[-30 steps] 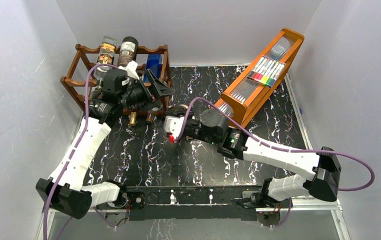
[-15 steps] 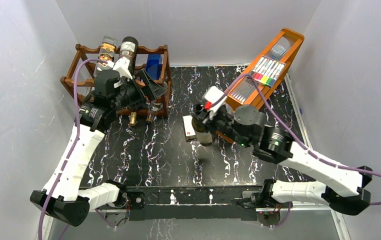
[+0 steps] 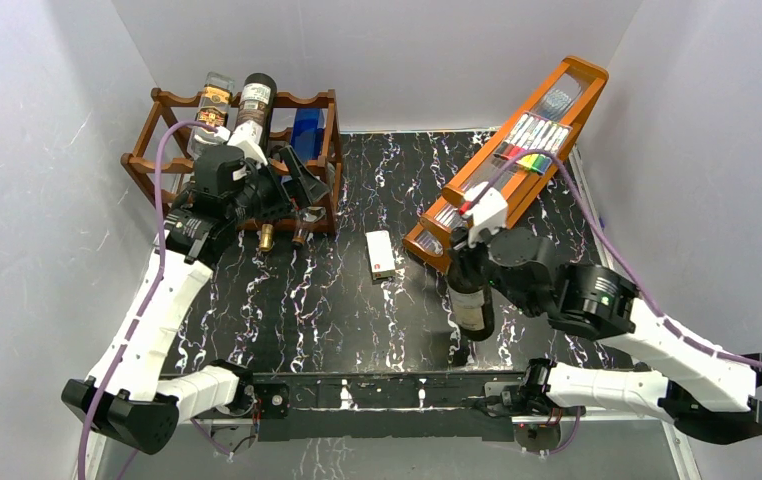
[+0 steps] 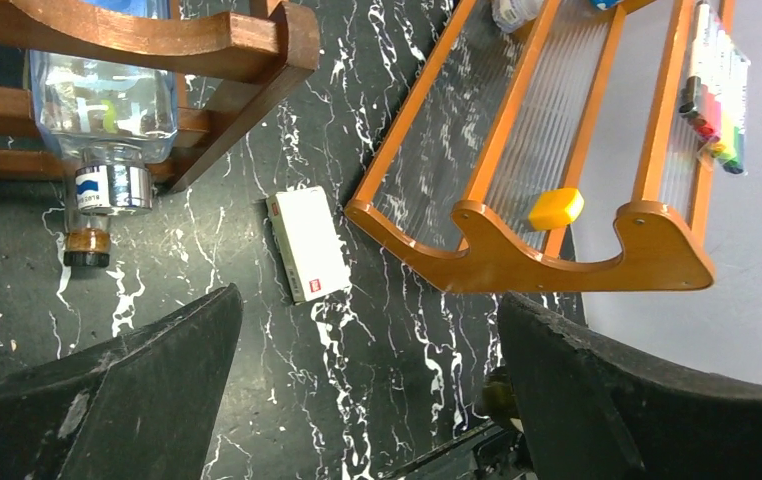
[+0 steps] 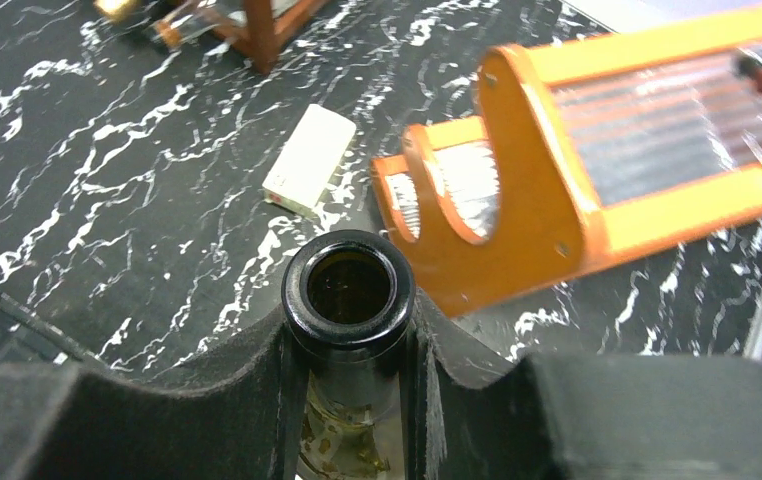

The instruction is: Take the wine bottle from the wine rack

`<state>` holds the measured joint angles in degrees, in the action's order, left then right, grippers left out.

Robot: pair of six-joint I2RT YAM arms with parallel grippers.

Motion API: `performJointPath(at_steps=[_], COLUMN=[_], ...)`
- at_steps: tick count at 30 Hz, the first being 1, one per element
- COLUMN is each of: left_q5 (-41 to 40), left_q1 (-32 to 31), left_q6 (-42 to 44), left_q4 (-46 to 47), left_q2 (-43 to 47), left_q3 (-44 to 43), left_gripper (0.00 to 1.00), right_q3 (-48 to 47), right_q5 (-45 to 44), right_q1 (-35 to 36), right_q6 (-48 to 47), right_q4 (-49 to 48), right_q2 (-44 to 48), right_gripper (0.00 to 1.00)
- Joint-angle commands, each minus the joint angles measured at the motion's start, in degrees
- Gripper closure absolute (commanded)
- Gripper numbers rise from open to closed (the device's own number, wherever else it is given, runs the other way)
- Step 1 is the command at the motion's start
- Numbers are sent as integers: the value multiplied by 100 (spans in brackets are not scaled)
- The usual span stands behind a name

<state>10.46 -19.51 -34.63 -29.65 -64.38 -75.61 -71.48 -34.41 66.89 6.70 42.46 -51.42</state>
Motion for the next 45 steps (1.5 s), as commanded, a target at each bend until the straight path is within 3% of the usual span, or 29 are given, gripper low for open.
performJointPath(at_steps=[1,4,13,19,24,33,45], left_q5=[-144,-202,-283,-404,-540,-606,-764], left_q1=[7,2,6,8,7,6,2], left_q6=[161,219,219,225,255,249,365], left_q4=[30,21,-140,-326,-540,-678,-927], left_q2=[223,235,368,558,687,847,899], left_q3=[34,29,76,58,-23,-1,-158], left_gripper=[2,2,2,2,2,2,2], right_q3=[-290,-105,1028,1787,1891,1812,2336], right_q5=[-1242,-1460,311,-69,-455,730,808], right_q1=[12,17,12,17,-79,-1283,-1591], right_q6=[603,663,-261,-825,-1352,-422,-538], right_q4=[-40,-86,-2456,-4306,-5514,-6235,-7640], right_q2=[473,543,773,444,-47,-976,-1378], right_gripper=[100,100,100,100,100,100,100])
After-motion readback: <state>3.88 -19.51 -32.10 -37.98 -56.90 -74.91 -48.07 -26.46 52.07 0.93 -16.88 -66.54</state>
